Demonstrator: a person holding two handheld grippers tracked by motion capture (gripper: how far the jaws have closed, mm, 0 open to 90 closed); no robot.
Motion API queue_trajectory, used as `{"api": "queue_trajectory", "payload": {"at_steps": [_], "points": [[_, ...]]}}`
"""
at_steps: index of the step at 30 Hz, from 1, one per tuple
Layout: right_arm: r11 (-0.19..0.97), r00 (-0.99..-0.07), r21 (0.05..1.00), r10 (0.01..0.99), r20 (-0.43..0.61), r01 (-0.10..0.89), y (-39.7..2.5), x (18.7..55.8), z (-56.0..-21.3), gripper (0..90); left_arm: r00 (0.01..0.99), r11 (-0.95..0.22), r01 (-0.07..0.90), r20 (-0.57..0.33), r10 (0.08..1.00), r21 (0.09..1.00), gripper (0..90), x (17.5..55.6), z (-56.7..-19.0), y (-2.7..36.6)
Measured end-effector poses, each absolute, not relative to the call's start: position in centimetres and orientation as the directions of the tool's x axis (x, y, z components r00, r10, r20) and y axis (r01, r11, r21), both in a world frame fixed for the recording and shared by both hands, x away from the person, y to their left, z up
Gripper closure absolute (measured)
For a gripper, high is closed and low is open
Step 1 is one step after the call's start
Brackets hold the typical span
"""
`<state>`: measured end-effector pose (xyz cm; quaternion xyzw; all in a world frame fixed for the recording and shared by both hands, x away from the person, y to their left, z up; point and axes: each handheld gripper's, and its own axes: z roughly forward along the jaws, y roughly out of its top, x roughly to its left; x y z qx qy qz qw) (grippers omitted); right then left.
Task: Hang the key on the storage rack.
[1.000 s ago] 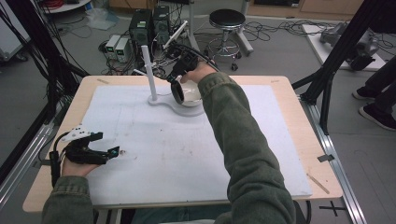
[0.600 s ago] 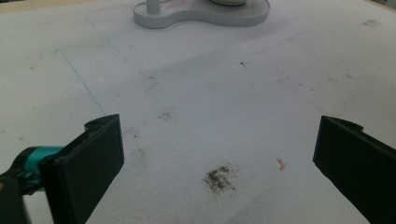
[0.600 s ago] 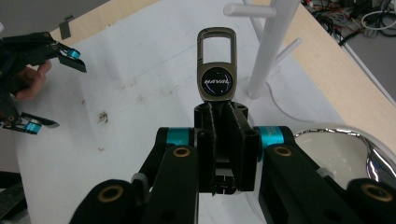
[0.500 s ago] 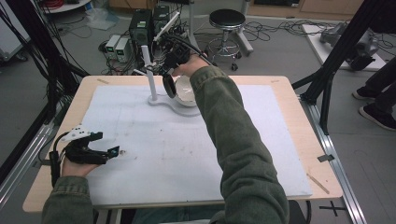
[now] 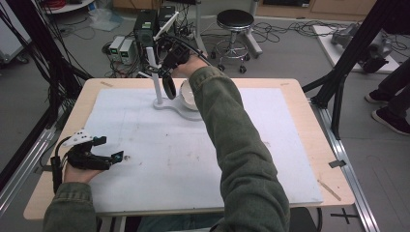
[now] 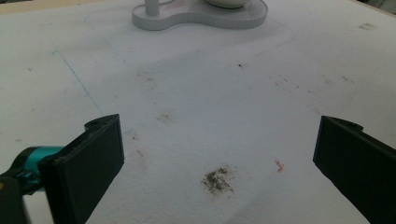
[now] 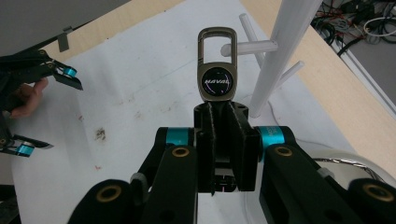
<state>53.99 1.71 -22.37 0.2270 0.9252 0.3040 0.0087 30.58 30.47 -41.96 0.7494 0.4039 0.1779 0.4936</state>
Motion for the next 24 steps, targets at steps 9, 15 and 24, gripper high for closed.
{"api": "queue_trajectory", "payload": {"at_steps": [9,15,24], "points": [[0.714,-0.894,0.557,0.431,0.125,0.423,1.98,54.64,-23.24,81.1,0.611,-0.184,0.434,-0.138,0.780,0.882,2.3,30.74,-42.08,30.46],[0.731,-0.899,0.544,0.425,0.111,0.412,2.20,54.61,-23.68,76.6,0.611,-0.191,0.443,-0.138,0.780,0.876,2.3,30.78,-42.12,30.38],[0.715,-0.896,0.572,0.435,0.087,0.403,1.54,54.03,-23.07,56.6,0.611,-0.194,0.443,-0.137,0.779,0.875,2.3,30.74,-42.08,30.35]]}}
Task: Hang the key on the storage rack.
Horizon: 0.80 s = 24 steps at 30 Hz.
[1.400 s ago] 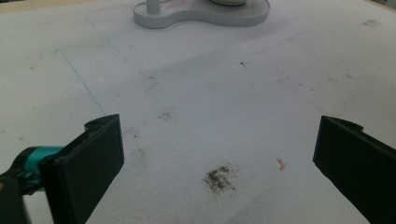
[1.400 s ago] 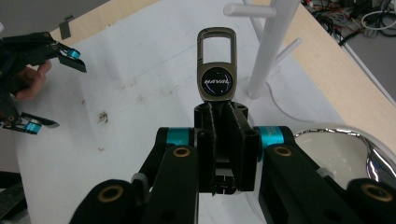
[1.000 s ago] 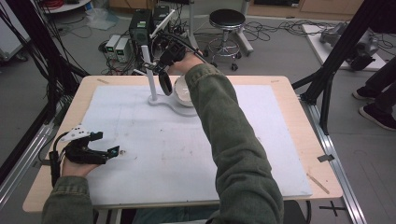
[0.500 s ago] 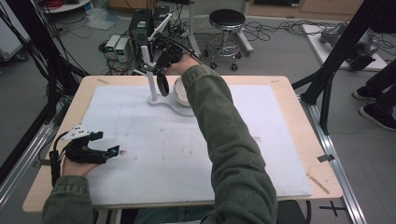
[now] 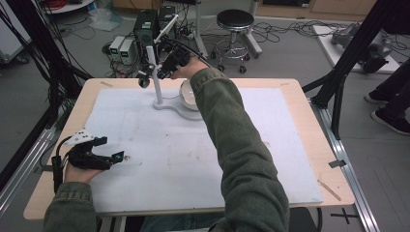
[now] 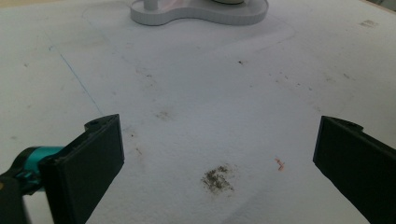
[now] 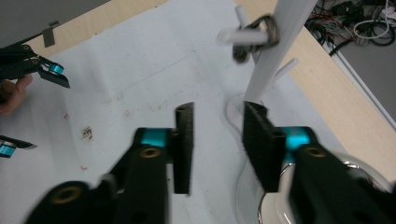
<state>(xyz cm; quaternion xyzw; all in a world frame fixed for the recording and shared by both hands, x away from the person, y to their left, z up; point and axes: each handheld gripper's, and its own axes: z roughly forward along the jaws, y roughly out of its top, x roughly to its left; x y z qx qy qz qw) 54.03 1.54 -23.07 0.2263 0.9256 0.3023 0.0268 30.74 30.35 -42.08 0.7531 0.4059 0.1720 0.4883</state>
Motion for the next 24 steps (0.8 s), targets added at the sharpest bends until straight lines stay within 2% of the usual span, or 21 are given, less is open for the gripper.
{"api": "queue_trajectory", "payload": {"at_steps": [3,6,12,13,14,18,24], "points": [[0.698,-0.881,0.570,0.463,0.100,0.432,0.9,53.7,-23.2,38.1,0.613,-0.195,0.443,-0.137,0.778,0.875,2.3,30.8,-42.1,30.3],[0.664,-0.857,0.589,0.506,0.101,0.461,0.0,53.4,-23.6,24.9,0.612,-0.195,0.442,-0.135,0.779,0.876,2.3,30.7,-42.1,30.2],[0.617,-0.826,0.624,0.558,0.085,0.481,-2.4,52.7,-24.5,11.3,0.613,-0.207,0.441,-0.125,0.780,0.874,2.3,30.7,-42.1,30.2],[0.607,-0.820,0.630,0.566,0.085,0.485,-2.8,52.7,-24.6,7.6,0.613,-0.207,0.440,-0.124,0.780,0.874,2.3,30.7,-42.1,30.2],[0.601,-0.811,0.631,0.580,0.077,0.491,-3.1,52.7,-24.6,0.2,0.611,-0.205,0.440,-0.125,0.781,0.874,2.3,30.7,-42.1,30.2],[0.573,-0.784,0.652,0.618,0.053,0.496,-4.5,52.5,-24.6,0.4,0.610,-0.204,0.442,-0.126,0.782,0.873,2.3,30.7,-42.1,30.2],[0.537,-0.769,0.673,0.635,0.075,0.509,-6.6,52.0,-24.8,0.4,0.611,-0.208,0.440,-0.121,0.782,0.874,2.3,30.6,-42.1,30.2]]}}
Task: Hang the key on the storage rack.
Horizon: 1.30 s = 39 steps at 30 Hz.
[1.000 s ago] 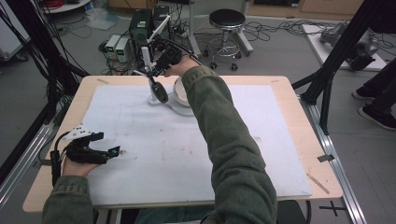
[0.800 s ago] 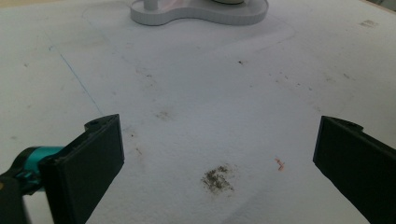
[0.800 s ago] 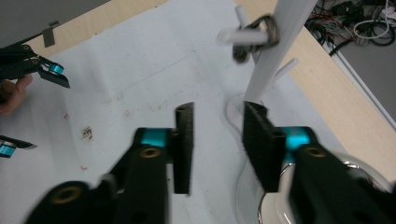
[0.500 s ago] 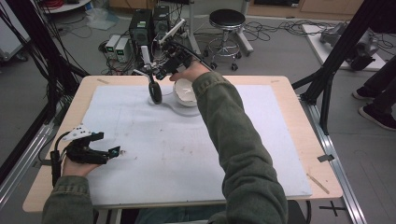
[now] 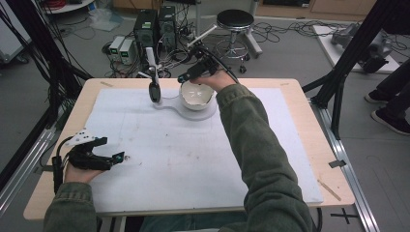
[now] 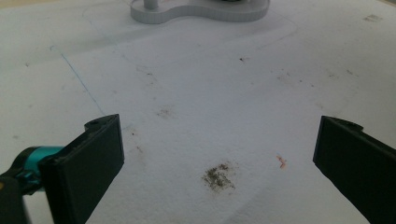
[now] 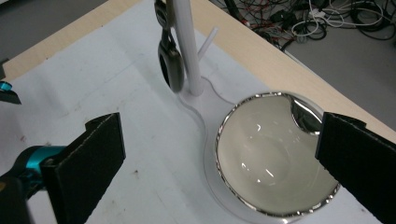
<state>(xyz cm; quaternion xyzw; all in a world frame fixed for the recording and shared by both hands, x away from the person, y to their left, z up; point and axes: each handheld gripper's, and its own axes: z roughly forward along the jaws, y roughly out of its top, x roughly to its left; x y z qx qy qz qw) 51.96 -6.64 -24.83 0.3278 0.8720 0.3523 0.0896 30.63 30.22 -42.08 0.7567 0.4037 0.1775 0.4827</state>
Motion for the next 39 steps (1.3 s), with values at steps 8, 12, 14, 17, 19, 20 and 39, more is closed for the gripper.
{"api": "queue_trajectory", "payload": {"at_steps": [8,12,14,17,19,20,39], "points": [[0.505,-0.763,0.694,0.639,0.099,0.513,-9.7,50.3,-25.8,0.5,0.611,-0.210,0.442,-0.121,0.782,0.872,2.3,30.6,-42.1,30.1],[0.494,-0.756,0.690,0.644,0.118,0.529,-11.3,49.3,-26.4,0.5,0.611,-0.211,0.445,-0.123,0.782,0.870,2.3,30.6,-42.1,30.1],[0.502,-0.757,0.692,0.647,0.097,0.518,-12.2,48.4,-26.9,0.5,0.614,-0.214,0.444,-0.122,0.780,0.870,2.3,30.7,-42.1,30.1],[0.496,-0.750,0.693,0.654,0.098,0.523,-13.5,47.6,-27.7,0.5,0.616,-0.219,0.447,-0.120,0.779,0.867,2.3,30.6,-42.1,30.0],[0.485,-0.747,0.696,0.655,0.111,0.529,-14.7,47.0,-28.4,0.5,0.615,-0.218,0.443,-0.119,0.779,0.869,2.3,30.6,-42.1,29.9],[0.482,-0.742,0.696,0.661,0.109,0.532,-15.0,46.7,-28.5,0.6,0.616,-0.217,0.442,-0.118,0.779,0.870,2.3,30.5,-42.1,29.9],[0.421,-0.680,0.756,0.732,0.044,0.502,-21.4,41.6,-31.4,0.6,0.611,-0.215,0.449,-0.122,0.783,0.867,2.3,30.6,-42.1,30.0]]}}
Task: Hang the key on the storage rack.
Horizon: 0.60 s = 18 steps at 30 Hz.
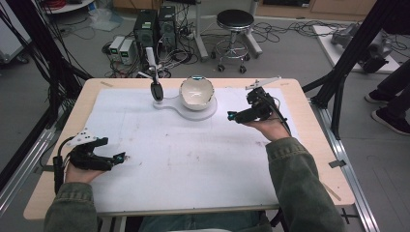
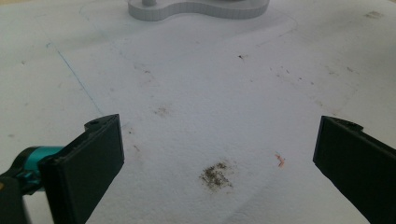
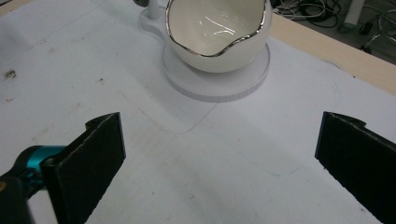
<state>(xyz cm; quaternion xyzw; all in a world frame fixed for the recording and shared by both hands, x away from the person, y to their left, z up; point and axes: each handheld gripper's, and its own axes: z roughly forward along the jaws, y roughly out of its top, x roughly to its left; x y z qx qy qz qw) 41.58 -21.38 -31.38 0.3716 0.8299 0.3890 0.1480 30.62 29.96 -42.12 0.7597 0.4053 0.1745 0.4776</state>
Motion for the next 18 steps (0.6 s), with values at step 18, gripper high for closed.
{"api": "queue_trajectory", "payload": {"at_steps": [18], "points": [[0.329,-0.629,0.789,0.772,0.092,0.519,-24.9,38.5,-34.8,0.6,0.608,-0.214,0.462,-0.131,0.783,0.861,2.3,30.7,-42.2,30.0]]}}
